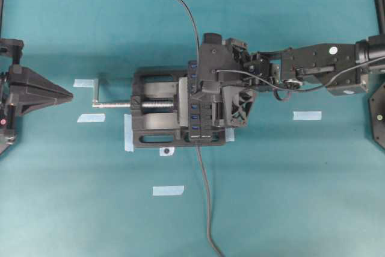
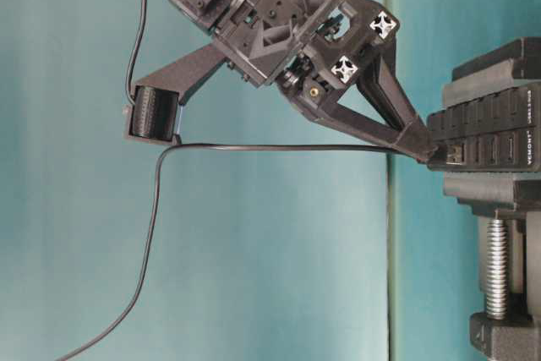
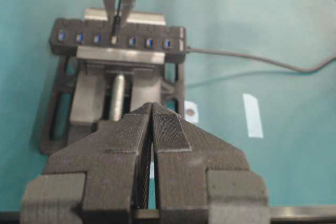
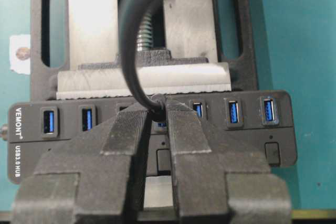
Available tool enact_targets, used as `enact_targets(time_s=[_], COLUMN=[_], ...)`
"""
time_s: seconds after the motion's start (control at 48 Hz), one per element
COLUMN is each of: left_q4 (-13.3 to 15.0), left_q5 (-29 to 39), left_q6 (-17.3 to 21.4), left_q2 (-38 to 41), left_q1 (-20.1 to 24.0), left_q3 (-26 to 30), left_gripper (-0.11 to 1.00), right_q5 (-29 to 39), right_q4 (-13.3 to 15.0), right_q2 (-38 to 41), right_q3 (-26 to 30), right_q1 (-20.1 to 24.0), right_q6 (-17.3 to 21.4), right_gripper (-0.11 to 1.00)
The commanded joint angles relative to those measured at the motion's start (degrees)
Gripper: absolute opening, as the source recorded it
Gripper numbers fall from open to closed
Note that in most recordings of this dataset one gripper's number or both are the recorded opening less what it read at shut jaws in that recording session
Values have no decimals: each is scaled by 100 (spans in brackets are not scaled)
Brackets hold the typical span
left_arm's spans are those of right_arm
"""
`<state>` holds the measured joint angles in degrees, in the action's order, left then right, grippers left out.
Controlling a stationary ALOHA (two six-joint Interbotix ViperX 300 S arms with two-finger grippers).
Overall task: Insert the USB into the center port of the fixed hub
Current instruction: 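Align the plug with the center port using the right gripper, then push the plug into the center port with the right gripper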
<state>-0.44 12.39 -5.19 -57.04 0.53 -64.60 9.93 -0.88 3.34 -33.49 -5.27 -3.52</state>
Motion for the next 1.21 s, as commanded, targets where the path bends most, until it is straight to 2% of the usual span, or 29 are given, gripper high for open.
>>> enact_targets(time_s=[0.0, 0.688, 1.189], left_q4=[0, 0, -9], left_q5=[-26, -26, -26], left_q6=[-9, -18, -26], left_q2=[35, 18, -62], left_q1=[9, 0, 9], left_q3=[62, 62, 18], left_gripper=[0, 0, 0], right_q5=[53, 615, 642], right_q4=[9, 105, 70], right_q2=[-79, -97, 0], right_q3=[62, 422, 439], right_q1=[18, -18, -18], right_q6=[35, -35, -141], right_gripper=[11, 11, 10])
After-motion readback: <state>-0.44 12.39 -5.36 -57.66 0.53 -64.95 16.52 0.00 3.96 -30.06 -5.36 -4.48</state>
